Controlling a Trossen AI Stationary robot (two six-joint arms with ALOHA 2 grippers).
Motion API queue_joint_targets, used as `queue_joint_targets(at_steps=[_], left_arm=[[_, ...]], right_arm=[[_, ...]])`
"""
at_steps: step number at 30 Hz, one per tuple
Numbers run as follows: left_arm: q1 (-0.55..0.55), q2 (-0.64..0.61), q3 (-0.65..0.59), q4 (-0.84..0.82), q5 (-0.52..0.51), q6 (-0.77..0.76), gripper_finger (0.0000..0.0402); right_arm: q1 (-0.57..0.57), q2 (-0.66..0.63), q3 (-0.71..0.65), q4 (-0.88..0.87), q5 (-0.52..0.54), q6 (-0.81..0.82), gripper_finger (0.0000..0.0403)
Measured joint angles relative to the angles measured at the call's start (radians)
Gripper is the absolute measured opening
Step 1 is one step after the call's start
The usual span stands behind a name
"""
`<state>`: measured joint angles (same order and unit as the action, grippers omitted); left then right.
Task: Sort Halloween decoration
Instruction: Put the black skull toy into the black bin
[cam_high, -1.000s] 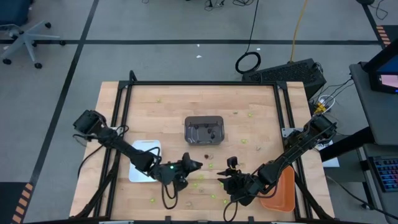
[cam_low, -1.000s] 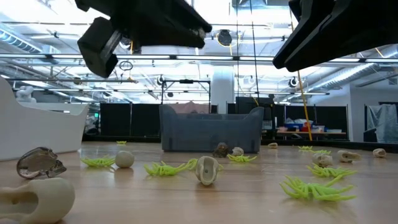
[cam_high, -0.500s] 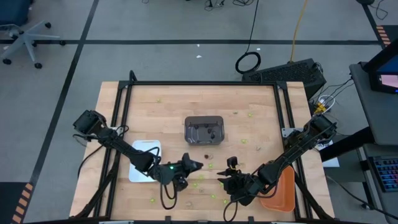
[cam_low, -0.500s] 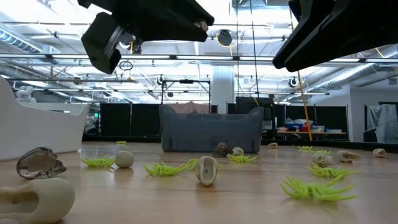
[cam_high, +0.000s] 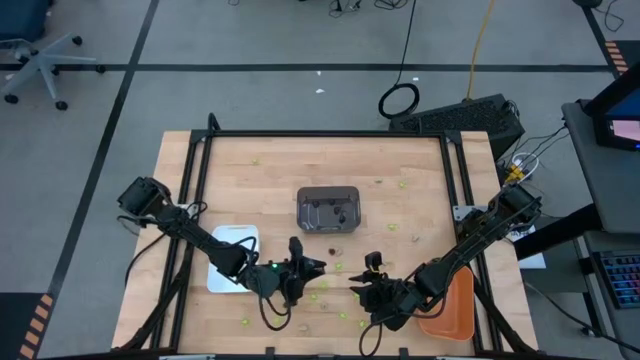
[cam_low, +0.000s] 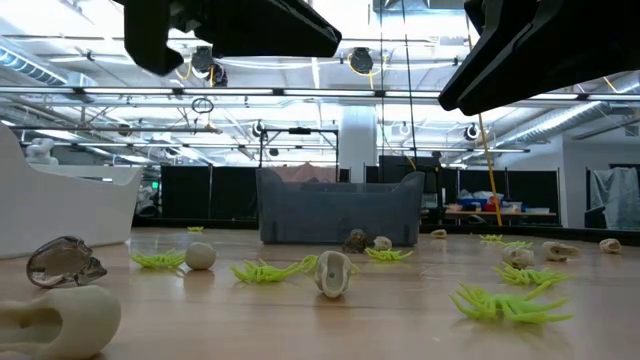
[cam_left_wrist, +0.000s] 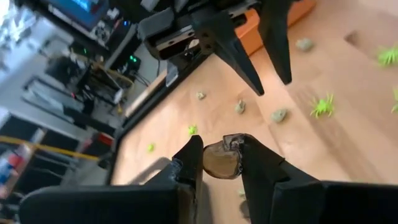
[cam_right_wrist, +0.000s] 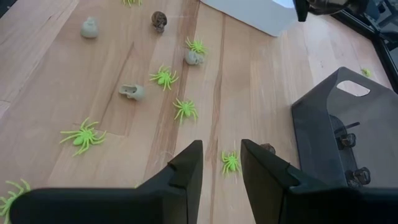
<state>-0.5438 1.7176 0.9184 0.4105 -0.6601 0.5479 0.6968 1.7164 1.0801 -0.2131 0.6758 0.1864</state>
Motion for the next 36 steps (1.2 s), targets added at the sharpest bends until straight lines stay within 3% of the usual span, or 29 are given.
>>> queue_joint_targets(at_steps=[26, 32, 36], left_arm=[[0.001, 0.000, 0.001, 0.000, 0.001, -0.794, 0.0070], [0.032, -0.024, 0.001, -0.007, 0.014, -0.819, 0.0070], [0.107, -0.093, 0.001, -0.015, 0.150, -0.801, 0.0070]], right_arm=[[-0.006, 0.000, 0.000, 0.008, 0.000, 0.003, 0.0094], [-0.006, 0.000, 0.000, 0.007, 0.000, 0.009, 0.0094], [-0.006, 0.000, 0.000, 0.007, 0.000, 0.010, 0.0094]])
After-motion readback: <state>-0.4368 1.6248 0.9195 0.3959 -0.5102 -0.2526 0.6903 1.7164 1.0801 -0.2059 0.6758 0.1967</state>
